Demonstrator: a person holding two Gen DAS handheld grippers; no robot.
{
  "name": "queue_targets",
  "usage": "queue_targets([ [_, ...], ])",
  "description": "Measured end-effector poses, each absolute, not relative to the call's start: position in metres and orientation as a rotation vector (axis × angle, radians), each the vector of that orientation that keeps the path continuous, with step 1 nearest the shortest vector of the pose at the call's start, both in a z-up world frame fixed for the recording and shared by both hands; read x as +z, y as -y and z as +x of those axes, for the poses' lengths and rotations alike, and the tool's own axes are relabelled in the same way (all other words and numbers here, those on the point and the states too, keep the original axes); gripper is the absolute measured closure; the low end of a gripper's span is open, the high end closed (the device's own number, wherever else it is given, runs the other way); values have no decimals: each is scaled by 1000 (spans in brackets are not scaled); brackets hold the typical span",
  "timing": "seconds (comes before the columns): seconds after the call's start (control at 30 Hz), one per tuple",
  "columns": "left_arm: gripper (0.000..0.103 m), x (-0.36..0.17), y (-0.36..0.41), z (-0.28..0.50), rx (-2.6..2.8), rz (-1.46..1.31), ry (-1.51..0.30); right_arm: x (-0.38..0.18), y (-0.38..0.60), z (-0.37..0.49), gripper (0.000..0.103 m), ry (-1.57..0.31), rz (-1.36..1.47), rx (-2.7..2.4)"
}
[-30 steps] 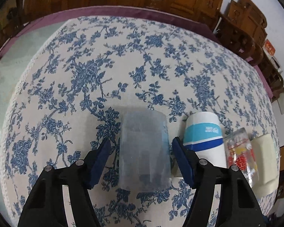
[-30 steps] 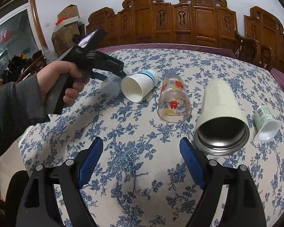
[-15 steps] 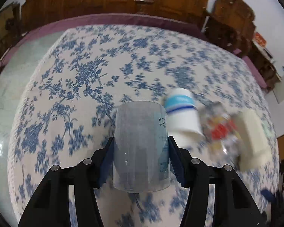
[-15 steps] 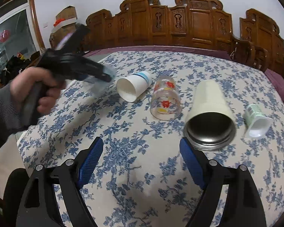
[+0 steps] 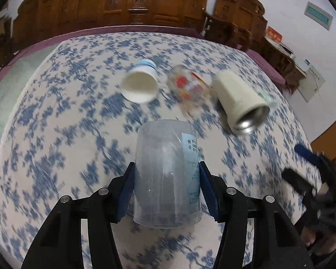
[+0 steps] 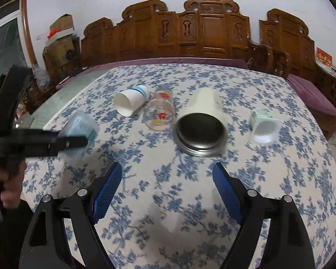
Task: Flip cup upside down
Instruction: 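Rotate the left gripper to turn the clear cup rim-down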
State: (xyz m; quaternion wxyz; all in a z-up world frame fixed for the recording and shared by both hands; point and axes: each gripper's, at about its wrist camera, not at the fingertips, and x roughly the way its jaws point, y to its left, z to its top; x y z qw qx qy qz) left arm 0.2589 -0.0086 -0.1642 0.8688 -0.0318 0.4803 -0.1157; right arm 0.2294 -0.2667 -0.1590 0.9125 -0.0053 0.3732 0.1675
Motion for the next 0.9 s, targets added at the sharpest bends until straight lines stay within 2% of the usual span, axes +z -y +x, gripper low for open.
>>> queue_targets([
  [0.43,50,-194,40,236,-257,-45,-1029,-168,281,215,18,-806,3,318],
  [0.47,49,-195,39,237,-261,-49,-1037,-169,280,215,18,-810,-3,315],
  [0.53,38,-193,34,237,-263,-68,-1031,-169,279,216,18,-820,-13,313],
  [0.77,33,-165,1,227,-188,-73,-939,-155,268,225,18,-821,-12,333],
  [0.9,26,-143,-24,216,-117,-66,-848,-149,253,234,25,-838,-8,367],
])
